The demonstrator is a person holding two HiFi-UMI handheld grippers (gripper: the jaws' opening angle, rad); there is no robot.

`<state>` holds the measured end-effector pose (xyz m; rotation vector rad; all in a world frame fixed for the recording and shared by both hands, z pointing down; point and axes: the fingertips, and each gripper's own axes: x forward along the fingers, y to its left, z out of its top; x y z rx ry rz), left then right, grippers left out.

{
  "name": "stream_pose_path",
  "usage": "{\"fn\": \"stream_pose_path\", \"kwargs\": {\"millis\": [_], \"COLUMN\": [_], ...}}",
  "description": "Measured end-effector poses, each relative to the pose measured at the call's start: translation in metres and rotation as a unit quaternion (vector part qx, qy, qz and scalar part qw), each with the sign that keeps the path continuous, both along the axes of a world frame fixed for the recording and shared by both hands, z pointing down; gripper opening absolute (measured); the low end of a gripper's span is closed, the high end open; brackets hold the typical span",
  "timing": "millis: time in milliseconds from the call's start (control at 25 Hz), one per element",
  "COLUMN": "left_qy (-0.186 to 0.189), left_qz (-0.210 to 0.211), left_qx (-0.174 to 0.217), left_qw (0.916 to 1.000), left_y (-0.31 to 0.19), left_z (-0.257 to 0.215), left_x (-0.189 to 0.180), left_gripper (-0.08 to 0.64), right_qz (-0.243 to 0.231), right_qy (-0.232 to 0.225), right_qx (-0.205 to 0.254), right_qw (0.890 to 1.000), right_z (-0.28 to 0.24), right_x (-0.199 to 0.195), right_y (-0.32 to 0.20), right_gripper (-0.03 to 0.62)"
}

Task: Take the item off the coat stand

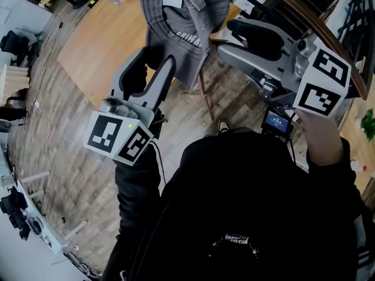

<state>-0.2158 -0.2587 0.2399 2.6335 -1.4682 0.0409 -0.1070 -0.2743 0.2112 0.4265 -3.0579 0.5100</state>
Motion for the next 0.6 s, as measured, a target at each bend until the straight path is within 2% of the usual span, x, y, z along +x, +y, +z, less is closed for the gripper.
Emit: {"fn": "stream_pose_path", "kwargs": {"millis": [80,240,480,600], "left_qy": [-0.007,-0.013,-0.011,-0.011], "left_qz": [-0.005,-0.003,0.008,0.012], "left_qx": [0.004,0.004,0.005,0.024], "left_qw": [1.0,0.9999,0.9999,0.9996], "left_y": [-0.005,-0.016,-0.029,-0.027], "left_z": [0.0,0.005,0.005,-0.009], "left_x": [-0.003,-0.005,-0.005,-0.005], "left_gripper": [0.24,0.272,0.273,0.273], "right_qz": [0.007,0.015,0.017,0.025], "right_qy": [0.013,0.025,0.029,0.038], "right_qx": [0.001,0.0,0.008,0.017], "right_qw": [1.0,1.0,0.999,0.999], "right_z": [0.003,0.005,-0.004,-0.008], "right_x": [-0.004,-0.01,-0.013,-0.012], "right_y": [-0.003,-0.009,-0.012,-0.016], "right_gripper": [0.255,0.295,0.314,0.318]}}
